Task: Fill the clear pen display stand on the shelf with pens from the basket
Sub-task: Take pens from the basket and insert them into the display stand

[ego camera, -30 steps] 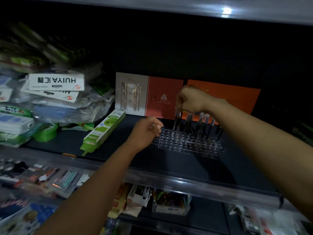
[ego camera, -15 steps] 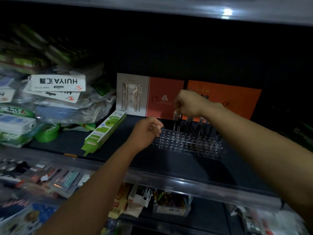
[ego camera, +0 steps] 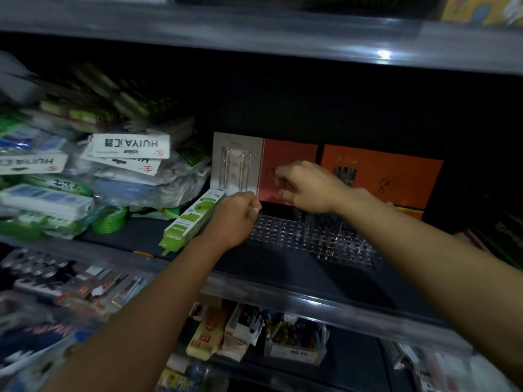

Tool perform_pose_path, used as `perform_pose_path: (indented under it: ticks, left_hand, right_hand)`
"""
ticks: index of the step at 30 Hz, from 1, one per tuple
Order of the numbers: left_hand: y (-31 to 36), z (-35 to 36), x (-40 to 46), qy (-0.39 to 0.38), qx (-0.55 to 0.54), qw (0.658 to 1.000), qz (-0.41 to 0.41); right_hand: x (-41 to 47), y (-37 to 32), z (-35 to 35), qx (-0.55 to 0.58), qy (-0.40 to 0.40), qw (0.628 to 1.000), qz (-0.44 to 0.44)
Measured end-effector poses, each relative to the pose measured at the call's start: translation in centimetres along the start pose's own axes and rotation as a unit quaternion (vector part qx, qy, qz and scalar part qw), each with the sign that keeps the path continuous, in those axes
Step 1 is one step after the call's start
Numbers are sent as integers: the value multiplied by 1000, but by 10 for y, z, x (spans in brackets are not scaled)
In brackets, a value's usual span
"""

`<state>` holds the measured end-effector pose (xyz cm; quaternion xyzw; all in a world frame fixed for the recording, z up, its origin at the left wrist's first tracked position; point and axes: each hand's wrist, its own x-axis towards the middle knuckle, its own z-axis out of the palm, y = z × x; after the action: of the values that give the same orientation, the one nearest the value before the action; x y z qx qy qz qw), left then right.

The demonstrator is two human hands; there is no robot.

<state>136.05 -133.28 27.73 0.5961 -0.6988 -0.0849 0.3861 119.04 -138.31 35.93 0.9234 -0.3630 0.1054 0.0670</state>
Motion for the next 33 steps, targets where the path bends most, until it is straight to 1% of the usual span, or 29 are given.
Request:
perform_pose_path:
  ticks: [2, 6, 9, 13, 17, 20, 24, 29, 33]
  left_hand:
    - [-5, -17, -9, 5, 70, 997, 13]
    - [-19, -55, -37, 6, 173, 985, -2]
    - [-32, -86, -68, 4, 213, 977, -25]
    - [-52, -120, -123, -13, 272, 960, -69]
    - [-84, -140, -187, -29, 317, 941, -118]
    - [-108, -146, -240, -40, 311, 933, -176]
    - [-138, -139, -311, -70, 276, 924, -255]
    - [-168, -106, -386, -121, 238, 893, -362]
    - [-196, -68, -437, -150, 191, 868, -433]
  right_hand:
    - [1, -15, 4, 5, 8, 1000, -18]
    - [7, -58, 17, 18, 22, 997, -72]
    - [11, -99, 28, 42, 32, 993, -108]
    - [16, -164, 53, 102, 45, 979, -168]
    - [12, -230, 87, 150, 31, 966, -209]
    - [5, -274, 115, 176, 18, 959, -222]
    - [-12, -320, 162, 224, -18, 943, -245]
    - [-38, -366, 218, 228, -91, 936, -251]
    - [-59, -385, 255, 227, -127, 931, -257]
